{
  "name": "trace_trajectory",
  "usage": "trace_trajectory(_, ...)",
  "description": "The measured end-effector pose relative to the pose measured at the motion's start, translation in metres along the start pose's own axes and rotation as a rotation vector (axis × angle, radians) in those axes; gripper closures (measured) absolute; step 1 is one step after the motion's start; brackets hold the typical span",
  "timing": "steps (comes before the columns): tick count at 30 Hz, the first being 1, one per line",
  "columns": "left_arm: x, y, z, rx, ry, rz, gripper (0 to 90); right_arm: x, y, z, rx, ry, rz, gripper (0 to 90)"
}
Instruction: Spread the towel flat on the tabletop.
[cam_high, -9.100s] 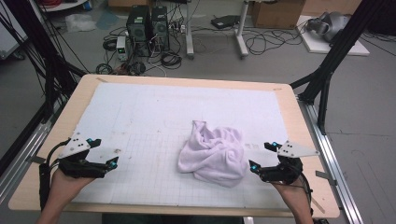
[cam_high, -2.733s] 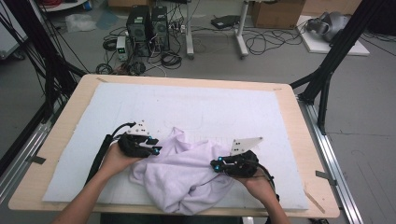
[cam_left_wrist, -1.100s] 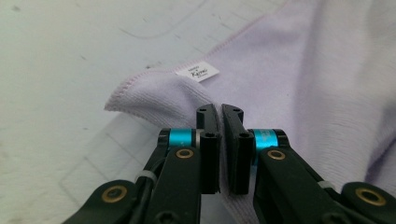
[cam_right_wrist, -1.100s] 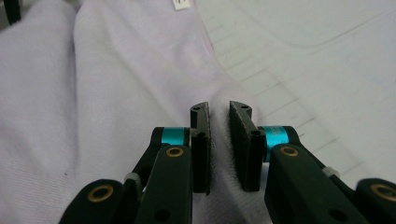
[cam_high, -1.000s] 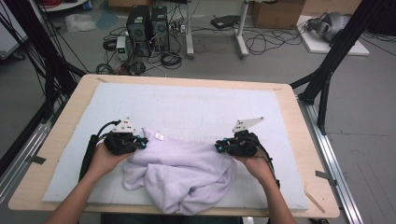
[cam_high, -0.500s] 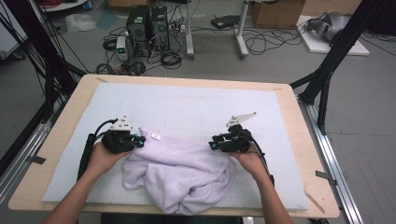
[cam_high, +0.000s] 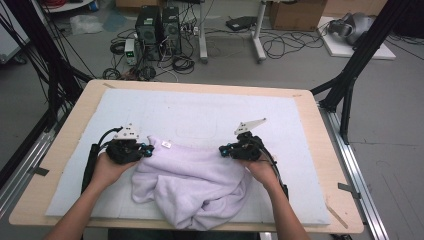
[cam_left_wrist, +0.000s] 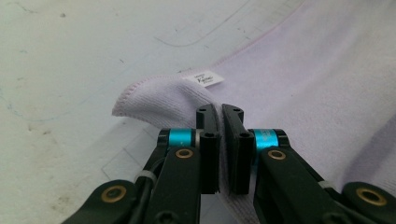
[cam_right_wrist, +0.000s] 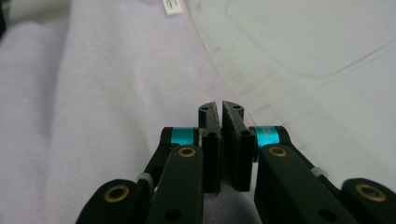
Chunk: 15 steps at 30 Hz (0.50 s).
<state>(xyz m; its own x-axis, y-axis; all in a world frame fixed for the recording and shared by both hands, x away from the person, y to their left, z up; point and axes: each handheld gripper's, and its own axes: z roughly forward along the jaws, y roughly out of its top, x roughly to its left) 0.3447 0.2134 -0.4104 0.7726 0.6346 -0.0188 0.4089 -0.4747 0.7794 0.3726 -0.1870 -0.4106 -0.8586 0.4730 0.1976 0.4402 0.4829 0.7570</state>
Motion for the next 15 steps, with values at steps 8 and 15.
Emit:
trace_trajectory(8,0.002,0.019,-0.012,-0.057,0.024,0.001,85.5,0.003,0.011,-0.028,-0.075,-0.047,-0.035,86.6)
trace_trajectory(15,0.03,0.066,-0.01,-0.094,0.111,-0.031,86.0,-0.02,0.052,-0.035,-0.084,-0.135,-0.084,87.2)
